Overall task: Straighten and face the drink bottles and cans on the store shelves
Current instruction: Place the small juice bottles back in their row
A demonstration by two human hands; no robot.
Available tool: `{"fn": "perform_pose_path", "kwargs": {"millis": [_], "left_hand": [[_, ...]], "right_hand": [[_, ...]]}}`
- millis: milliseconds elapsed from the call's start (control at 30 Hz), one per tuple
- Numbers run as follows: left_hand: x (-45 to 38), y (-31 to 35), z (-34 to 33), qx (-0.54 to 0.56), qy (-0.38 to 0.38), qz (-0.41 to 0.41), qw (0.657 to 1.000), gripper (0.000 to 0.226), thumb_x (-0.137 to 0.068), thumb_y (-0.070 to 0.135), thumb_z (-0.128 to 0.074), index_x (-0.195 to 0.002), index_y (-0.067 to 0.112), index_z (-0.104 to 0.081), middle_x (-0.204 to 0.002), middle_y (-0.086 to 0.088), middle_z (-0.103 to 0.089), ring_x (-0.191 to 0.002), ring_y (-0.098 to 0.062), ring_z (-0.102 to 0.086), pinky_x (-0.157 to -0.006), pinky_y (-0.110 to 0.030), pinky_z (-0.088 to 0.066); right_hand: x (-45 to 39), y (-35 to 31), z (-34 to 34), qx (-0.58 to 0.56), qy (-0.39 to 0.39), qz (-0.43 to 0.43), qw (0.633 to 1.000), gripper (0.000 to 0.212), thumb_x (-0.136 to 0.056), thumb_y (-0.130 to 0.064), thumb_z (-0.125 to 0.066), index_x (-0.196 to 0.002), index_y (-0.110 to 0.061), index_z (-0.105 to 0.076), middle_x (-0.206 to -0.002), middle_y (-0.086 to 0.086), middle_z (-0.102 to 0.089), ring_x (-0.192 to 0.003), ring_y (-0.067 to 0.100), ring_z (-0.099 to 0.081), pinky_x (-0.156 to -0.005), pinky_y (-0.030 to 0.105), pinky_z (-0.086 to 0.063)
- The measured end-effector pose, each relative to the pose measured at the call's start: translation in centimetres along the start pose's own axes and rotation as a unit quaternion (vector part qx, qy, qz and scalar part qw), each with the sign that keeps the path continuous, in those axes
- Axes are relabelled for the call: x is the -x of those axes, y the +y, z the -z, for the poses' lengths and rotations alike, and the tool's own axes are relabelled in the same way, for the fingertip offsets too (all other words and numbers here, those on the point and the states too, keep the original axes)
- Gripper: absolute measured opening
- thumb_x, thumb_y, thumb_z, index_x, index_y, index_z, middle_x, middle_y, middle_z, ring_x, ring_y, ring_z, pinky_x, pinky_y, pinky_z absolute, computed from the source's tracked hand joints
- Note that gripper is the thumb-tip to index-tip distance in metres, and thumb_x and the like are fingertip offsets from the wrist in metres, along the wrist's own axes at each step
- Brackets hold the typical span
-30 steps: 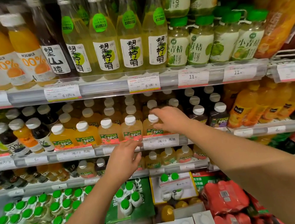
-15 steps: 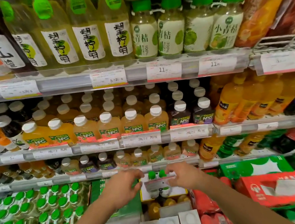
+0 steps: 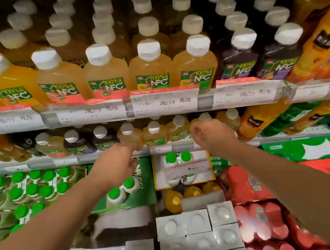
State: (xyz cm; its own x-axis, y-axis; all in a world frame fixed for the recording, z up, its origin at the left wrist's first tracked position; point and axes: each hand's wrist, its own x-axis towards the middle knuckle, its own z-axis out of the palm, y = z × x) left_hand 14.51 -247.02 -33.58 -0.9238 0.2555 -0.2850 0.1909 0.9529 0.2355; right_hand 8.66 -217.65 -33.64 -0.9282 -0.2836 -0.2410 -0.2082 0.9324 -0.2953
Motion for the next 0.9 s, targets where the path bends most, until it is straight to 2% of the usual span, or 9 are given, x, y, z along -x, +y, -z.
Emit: {"fn": "perform_pose_path", "kwargs": {"millis": [33, 133, 233, 333, 433, 533, 633, 733, 900], "left_hand": [[-1.0, -0.6, -0.7, 0.004, 0.015, -0.002, 1.0, 0.041, -0.092, 0.027, -0.061, -0.133, 0.028, -0.056, -0.131, -0.001, -0.064, -0.119, -0.027, -0.059, -0.094, -0.038, -0.051], [-4.0, -1.2, -2.0, 0.011, 0.063, -0.019, 0.998, 0.035, -0.09, 0.027, -0.062, -0.124, 0.031, -0.057, -0.118, -0.001, -0.066, -0.111, -0.029, -0.062, -0.087, -0.039, -0.054], [-7.2, -0.2, -2.8, 0.004, 0.103, -0.028, 0.994, 0.039, -0.089, 0.026, -0.065, -0.127, 0.023, -0.058, -0.114, -0.006, -0.067, -0.107, -0.032, -0.063, -0.085, -0.043, -0.054], [-10.0, 0.9, -3.7, -0.042, 0.1, 0.004, 0.994, 0.035, -0.092, 0.038, -0.062, -0.121, 0.017, -0.058, -0.111, -0.013, -0.069, -0.106, -0.037, -0.064, -0.086, -0.047, -0.054], [-11.8, 1.6, -4.5, -0.067, 0.083, 0.019, 0.994, 0.042, -0.096, 0.049, -0.059, -0.123, 0.017, -0.058, -0.114, -0.014, -0.069, -0.109, -0.037, -0.064, -0.086, -0.041, -0.052], [-12.5, 1.6, -5.1, -0.041, 0.114, 0.019, 0.993, 0.046, -0.097, 0.048, -0.058, -0.136, 0.026, -0.05, -0.117, -0.012, -0.068, -0.109, -0.036, -0.063, -0.084, -0.039, -0.052], [-12.8, 1.6, -5.0, -0.018, 0.13, 0.018, 0.991, 0.042, -0.098, 0.043, -0.059, -0.136, 0.028, -0.052, -0.121, -0.008, -0.066, -0.112, -0.033, -0.061, -0.082, -0.037, -0.049], [-12.8, 1.7, -4.8, -0.016, 0.13, 0.022, 0.991, 0.037, -0.098, 0.042, -0.06, -0.132, 0.028, -0.055, -0.118, -0.007, -0.067, -0.109, -0.031, -0.062, -0.079, -0.035, -0.046], [-12.8, 1.7, -4.8, 0.007, 0.127, 0.029, 0.991, 0.029, -0.097, 0.039, -0.062, -0.124, 0.03, -0.058, -0.109, -0.004, -0.069, -0.102, -0.029, -0.065, -0.079, -0.034, -0.048]], "right_hand": [[-1.1, 0.0, -0.6, 0.008, 0.016, 0.001, 1.0, 0.022, -0.098, -0.027, -0.055, -0.116, -0.023, -0.067, -0.1, 0.0, -0.07, -0.094, 0.027, -0.067, -0.07, 0.033, -0.05], [-4.2, -0.4, -2.3, 0.067, 0.031, -0.017, 0.997, 0.028, -0.099, -0.032, -0.053, -0.12, -0.017, -0.065, -0.107, 0.008, -0.071, -0.104, 0.032, -0.065, -0.082, 0.039, -0.053], [-6.5, -0.8, -3.5, 0.138, -0.011, -0.031, 0.99, 0.033, -0.101, -0.036, -0.049, -0.125, -0.016, -0.058, -0.118, 0.009, -0.066, -0.112, 0.032, -0.06, -0.091, 0.037, -0.049], [-7.6, -1.5, -3.9, 0.15, -0.057, -0.036, 0.986, 0.036, -0.101, -0.035, -0.052, -0.133, -0.018, -0.052, -0.132, 0.012, -0.057, -0.125, 0.033, -0.053, -0.102, 0.041, -0.042], [-7.9, -2.0, -3.6, 0.169, -0.039, -0.023, 0.985, 0.048, -0.104, -0.034, -0.05, -0.149, -0.022, -0.039, -0.145, 0.013, -0.051, -0.132, 0.035, -0.049, -0.1, 0.041, -0.042], [-8.0, -2.0, -3.3, 0.178, -0.034, -0.011, 0.983, 0.044, -0.104, -0.04, -0.053, -0.142, -0.018, -0.044, -0.134, 0.012, -0.057, -0.123, 0.034, -0.055, -0.086, 0.038, -0.044], [-8.0, -2.0, -3.1, 0.191, -0.05, -0.01, 0.98, 0.04, -0.104, -0.043, -0.053, -0.133, -0.015, -0.052, -0.126, 0.011, -0.06, -0.118, 0.033, -0.057, -0.079, 0.034, -0.039], [-7.8, -2.0, -3.0, 0.204, -0.051, 0.001, 0.978, 0.041, -0.104, -0.046, -0.051, -0.13, -0.014, -0.054, -0.126, 0.01, -0.06, -0.119, 0.031, -0.057, -0.08, 0.032, -0.036], [-7.9, -1.8, -3.2, 0.211, -0.058, 0.003, 0.976, 0.043, -0.104, -0.048, -0.05, -0.135, -0.017, -0.051, -0.131, 0.008, -0.059, -0.124, 0.031, -0.055, -0.087, 0.035, -0.039]]}}
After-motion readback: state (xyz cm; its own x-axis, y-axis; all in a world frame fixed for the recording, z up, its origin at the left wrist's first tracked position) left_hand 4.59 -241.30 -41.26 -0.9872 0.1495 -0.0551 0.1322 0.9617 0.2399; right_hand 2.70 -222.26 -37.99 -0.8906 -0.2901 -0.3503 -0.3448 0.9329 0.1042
